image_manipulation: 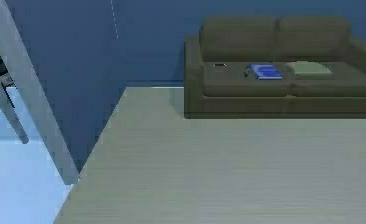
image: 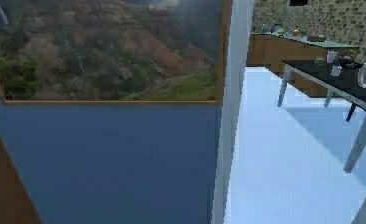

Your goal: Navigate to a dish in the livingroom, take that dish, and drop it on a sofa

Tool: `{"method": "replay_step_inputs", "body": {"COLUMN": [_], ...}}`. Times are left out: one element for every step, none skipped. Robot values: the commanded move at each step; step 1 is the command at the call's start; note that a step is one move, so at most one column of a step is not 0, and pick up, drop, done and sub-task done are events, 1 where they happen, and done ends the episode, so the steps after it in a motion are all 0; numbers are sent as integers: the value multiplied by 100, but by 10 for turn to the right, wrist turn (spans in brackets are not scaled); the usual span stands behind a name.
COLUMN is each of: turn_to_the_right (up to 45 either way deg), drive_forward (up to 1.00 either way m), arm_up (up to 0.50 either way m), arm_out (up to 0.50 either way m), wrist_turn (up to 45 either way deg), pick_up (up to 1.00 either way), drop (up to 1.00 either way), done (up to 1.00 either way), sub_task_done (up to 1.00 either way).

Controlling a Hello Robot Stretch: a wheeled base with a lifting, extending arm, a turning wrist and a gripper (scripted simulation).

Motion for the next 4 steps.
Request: {"method": "replay_step_inputs", "body": {"turn_to_the_right": [450,0,450,150], "drive_forward": [0,20,0,0], "arm_up": [0,0,0,0], "arm_out": [0,0,0,0], "wrist_turn": [0,0,0,0], "pick_up": [0,0,0,0], "drop": [0,0,0,0], "done": [0,0,0,0], "sub_task_done": [0,0,0,0]}}
